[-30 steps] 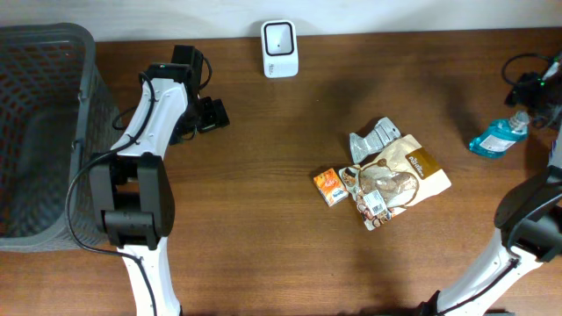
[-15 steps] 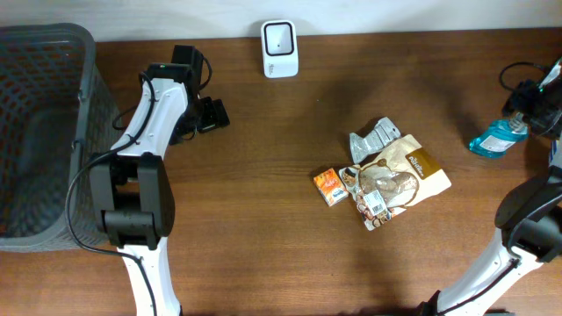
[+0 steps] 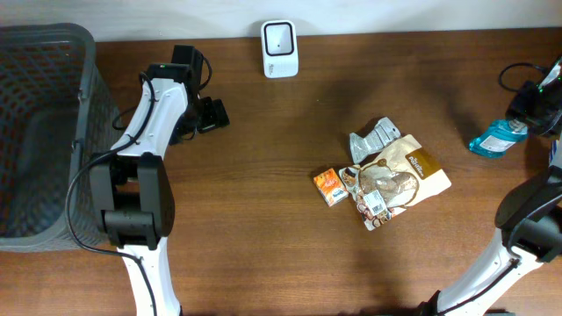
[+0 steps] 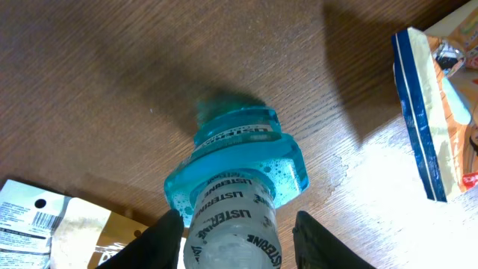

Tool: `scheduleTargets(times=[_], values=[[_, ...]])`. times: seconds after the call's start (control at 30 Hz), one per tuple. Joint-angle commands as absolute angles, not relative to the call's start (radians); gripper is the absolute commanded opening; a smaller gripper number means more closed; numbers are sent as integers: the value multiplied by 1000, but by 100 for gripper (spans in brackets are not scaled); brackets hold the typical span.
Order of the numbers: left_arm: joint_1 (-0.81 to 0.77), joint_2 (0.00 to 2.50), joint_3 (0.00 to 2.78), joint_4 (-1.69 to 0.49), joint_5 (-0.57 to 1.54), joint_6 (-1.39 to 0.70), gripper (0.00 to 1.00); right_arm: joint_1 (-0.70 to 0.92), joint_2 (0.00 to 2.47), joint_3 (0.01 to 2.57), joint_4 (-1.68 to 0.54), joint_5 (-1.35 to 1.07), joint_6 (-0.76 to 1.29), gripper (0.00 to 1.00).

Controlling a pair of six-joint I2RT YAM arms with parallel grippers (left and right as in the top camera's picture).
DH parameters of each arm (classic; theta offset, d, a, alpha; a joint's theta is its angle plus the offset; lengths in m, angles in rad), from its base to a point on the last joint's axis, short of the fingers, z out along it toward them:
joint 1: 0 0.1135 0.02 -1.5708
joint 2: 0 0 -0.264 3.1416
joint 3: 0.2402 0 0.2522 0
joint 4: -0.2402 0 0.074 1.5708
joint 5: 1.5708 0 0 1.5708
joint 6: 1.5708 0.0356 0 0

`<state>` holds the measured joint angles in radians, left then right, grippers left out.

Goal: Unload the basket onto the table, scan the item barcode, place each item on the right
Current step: 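Lift the blue bottle with the right gripper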

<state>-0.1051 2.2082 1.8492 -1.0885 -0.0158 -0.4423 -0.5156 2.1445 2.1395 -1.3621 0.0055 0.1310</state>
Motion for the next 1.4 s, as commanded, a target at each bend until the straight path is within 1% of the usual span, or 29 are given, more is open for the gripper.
scheduleTargets(times=[0.0,0.53,0.57,0.6,0.63,0.67,0.87,1.0,1.23,1.37], values=[[-107,2178,1843,-1090,-23,-440,99,-511,2149,2136,-1355,1,135,45],[-106,2178,1843,-1090,-23,-440,99,-511,2181,2136,-1342,8,135,44],[-106,2178,1843,-1090,-23,-440,99,-511,2181,2136,-1343,8,135,43],[-106,2178,1843,-1090,-23,-440,99,-511,2181,2136,-1343,8,135,40],[-109,2178,1843,-1090,-23,-440,99,-511,2181,2136,-1343,7,135,33],[-109,2178,1843,-1090,-23,-440,99,-511,2181,2136,-1343,7,135,31],[-109,2178,1843,-1090,-23,-440,99,-511,2177,2147,-1346,-51,135,31],[-109,2178,1843,-1090,-23,-440,99,-504,2164,2209,-1386,-91,134,28],[-109,2178,1843,-1090,-23,-440,99,-426,2159,2415,-1533,-139,125,28],[-109,2178,1843,-1090,-23,-440,99,-319,2159,2468,-1575,-140,103,28]])
